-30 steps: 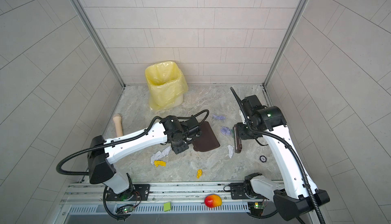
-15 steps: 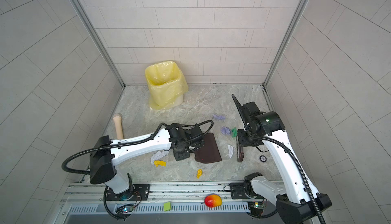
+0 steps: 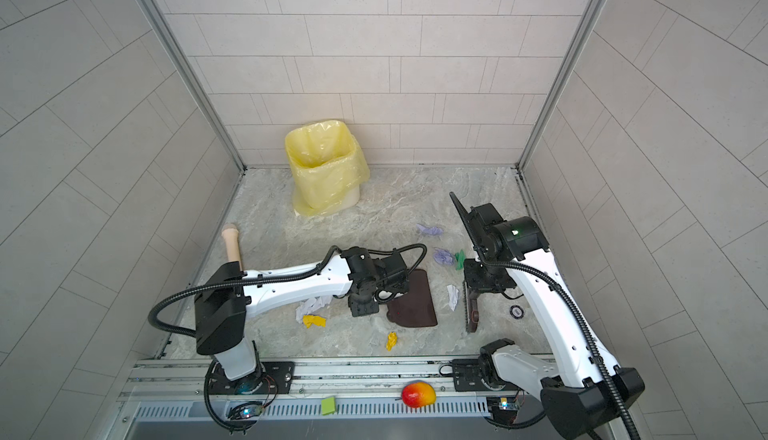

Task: Sweep away the paper scraps from the table
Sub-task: 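Sweep the white scrap into the dustpan with the right gripper's brush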

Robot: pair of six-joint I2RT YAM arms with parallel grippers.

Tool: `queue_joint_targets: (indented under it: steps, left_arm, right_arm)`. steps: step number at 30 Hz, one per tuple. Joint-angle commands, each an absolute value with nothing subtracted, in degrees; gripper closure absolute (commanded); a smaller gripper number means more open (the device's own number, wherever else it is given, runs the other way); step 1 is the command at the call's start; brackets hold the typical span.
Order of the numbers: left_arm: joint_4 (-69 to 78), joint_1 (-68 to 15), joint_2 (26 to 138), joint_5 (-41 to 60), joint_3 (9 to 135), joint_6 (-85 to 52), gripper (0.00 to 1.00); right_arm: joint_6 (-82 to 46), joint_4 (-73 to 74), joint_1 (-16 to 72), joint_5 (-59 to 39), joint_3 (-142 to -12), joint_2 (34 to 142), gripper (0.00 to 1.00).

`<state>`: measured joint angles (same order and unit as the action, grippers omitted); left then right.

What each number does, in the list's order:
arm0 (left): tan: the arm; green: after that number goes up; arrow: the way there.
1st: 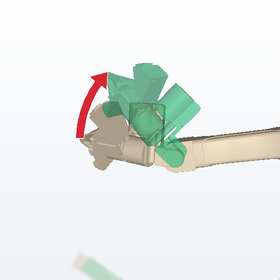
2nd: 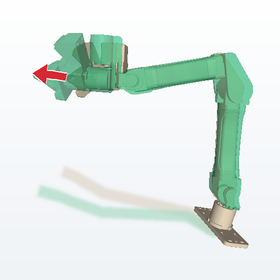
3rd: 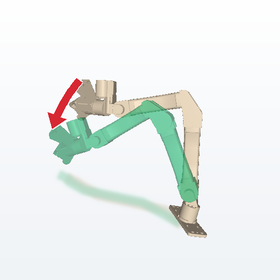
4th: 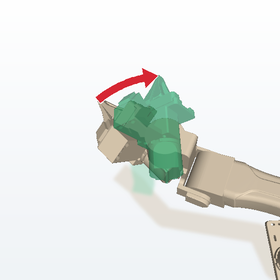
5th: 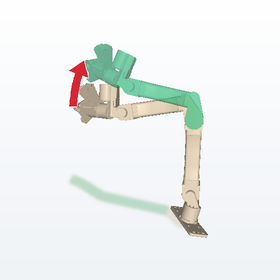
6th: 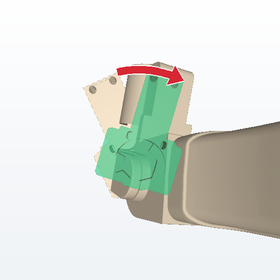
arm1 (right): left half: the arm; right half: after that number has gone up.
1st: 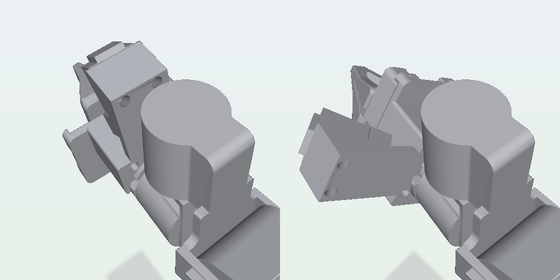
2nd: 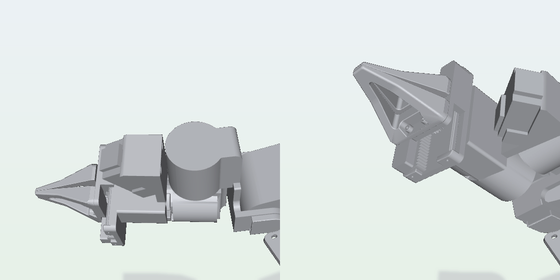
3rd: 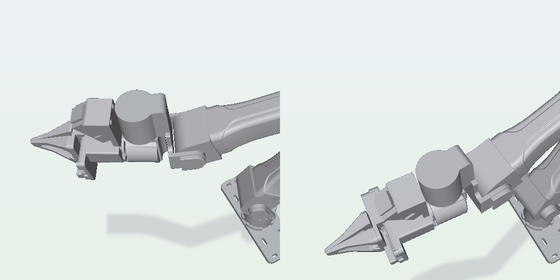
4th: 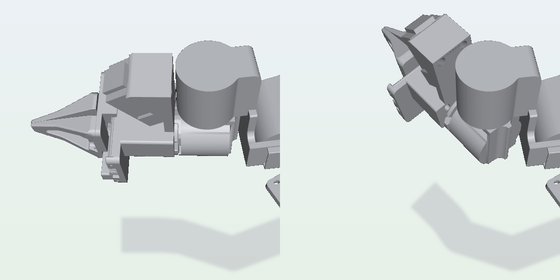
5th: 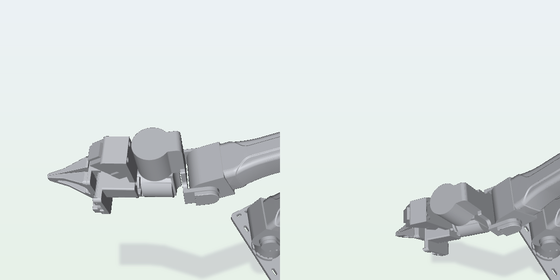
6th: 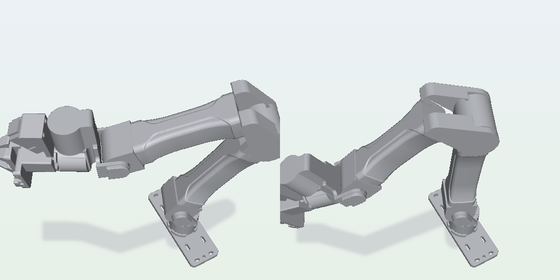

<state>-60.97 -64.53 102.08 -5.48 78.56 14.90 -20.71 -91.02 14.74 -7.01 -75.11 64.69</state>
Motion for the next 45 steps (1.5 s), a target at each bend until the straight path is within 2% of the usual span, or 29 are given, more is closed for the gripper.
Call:
queue_joint_targets:
  steps: [1,45]
  left_arm:
    - [-61.08,-64.71,103.11,-5.91,81.36,17.0,1.0]
    - [-58.0,-61.79,110.48,-0.45,83.76,20.57,1.0]
  right_arm:
    - [-19.54,-92.33,15.03,-6.02,-76.77,65.63,1.0]
    - [-17.18,-91.62,15.79,-9.39,-79.93,70.48,1.0]
